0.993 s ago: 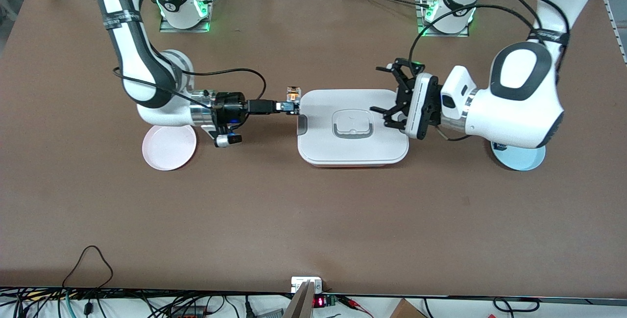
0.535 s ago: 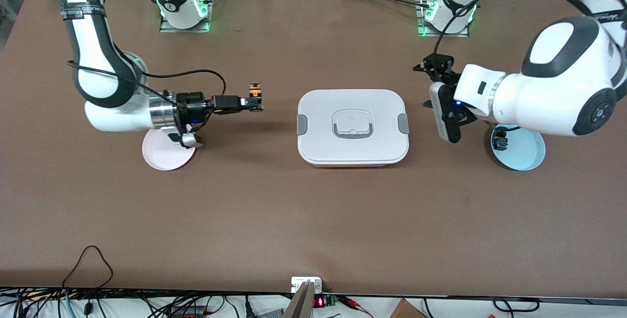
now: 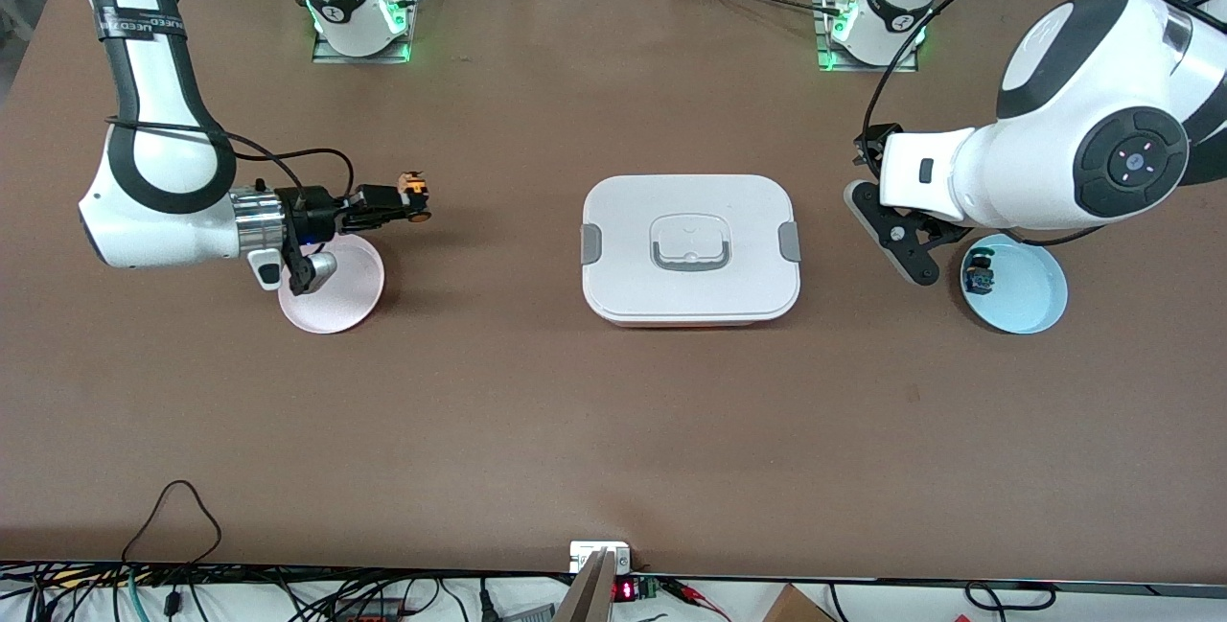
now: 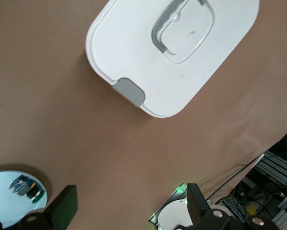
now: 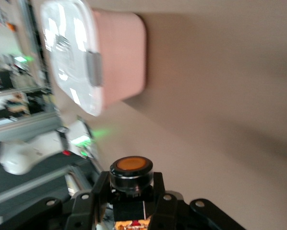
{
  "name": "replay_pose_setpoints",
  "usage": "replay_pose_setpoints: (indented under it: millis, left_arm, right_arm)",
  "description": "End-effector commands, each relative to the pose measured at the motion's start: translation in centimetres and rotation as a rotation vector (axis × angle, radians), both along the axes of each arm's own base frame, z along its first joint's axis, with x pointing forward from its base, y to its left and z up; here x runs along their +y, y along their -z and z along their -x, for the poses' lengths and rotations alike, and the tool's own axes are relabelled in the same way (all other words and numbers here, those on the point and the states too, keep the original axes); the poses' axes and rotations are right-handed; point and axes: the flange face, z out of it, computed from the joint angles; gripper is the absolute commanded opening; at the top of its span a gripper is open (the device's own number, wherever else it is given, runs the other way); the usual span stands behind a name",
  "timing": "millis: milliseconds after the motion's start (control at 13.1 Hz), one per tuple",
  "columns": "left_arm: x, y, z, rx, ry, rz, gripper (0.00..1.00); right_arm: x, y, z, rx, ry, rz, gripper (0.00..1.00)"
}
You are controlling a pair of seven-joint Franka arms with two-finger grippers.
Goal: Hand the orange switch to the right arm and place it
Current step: 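Lower the switch onto the pink plate with the right gripper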
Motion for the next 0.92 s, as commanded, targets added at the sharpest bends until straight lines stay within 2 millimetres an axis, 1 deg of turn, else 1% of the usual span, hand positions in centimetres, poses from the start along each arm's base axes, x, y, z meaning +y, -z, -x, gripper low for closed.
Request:
replay_pose_setpoints:
  millis: [0, 76, 153, 229, 305, 382, 535, 611, 687, 840]
  left_arm:
    - [0.6, -1.2, 0.2, 0.002, -0.014, -0.051, 1.00]
    - [0.5, -1.4, 0.7, 0.027, -0.005, -0.056, 1.00]
    - [1.0, -2.9, 0.8, 0.018, -0.011, -0.054, 1.00]
    - [1.0, -4.3, 1.0, 0.008, -0.010, -0.061, 1.00]
    - [1.1, -4.7, 0.9, -0.007, -0.011, -0.085, 1.00]
    - [1.6, -4.7, 0.7, -0.021, -0.015, -0.116, 1.00]
    - [2.3, -5.2, 0.4, -0.060, -0.022, -0.177, 1.00]
    - [2.7, -5.9, 0.2, -0.077, -0.033, -0.180, 1.00]
    - [3.1, -6.2, 0.0, -0.087, -0.042, -0.175, 1.00]
    - [3.7, -6.3, 0.0, -0.074, -0.064, -0.188, 1.00]
  right_arm:
    - [-1.2, -0.6, -0.6, -0.130, -0.135, 0.130, 0.01]
    - [-1.3, -0.7, -0.9, -0.180, -0.206, 0.196, 0.01]
    - [-0.9, -0.5, -1.1, -0.238, -0.311, 0.268, 0.01]
    - [-1.1, -0.4, -1.5, -0.301, -0.410, 0.349, 0.01]
    - [-1.6, -0.9, -1.8, -0.351, -0.476, 0.403, 0.01]
    - [-1.7, -1.0, -1.9, -0.382, -0.546, 0.434, 0.01]
    - [-2.8, -1.3, -2.4, -0.455, -0.707, 0.508, 0.01]
    - [-3.1, -1.1, -2.7, -0.500, -0.779, 0.533, 0.01]
    - [-3.5, -0.9, -3.0, -0.543, -0.831, 0.531, 0.01]
    - [-4.4, 0.9, -2.9, -0.606, -0.906, 0.506, 0.01]
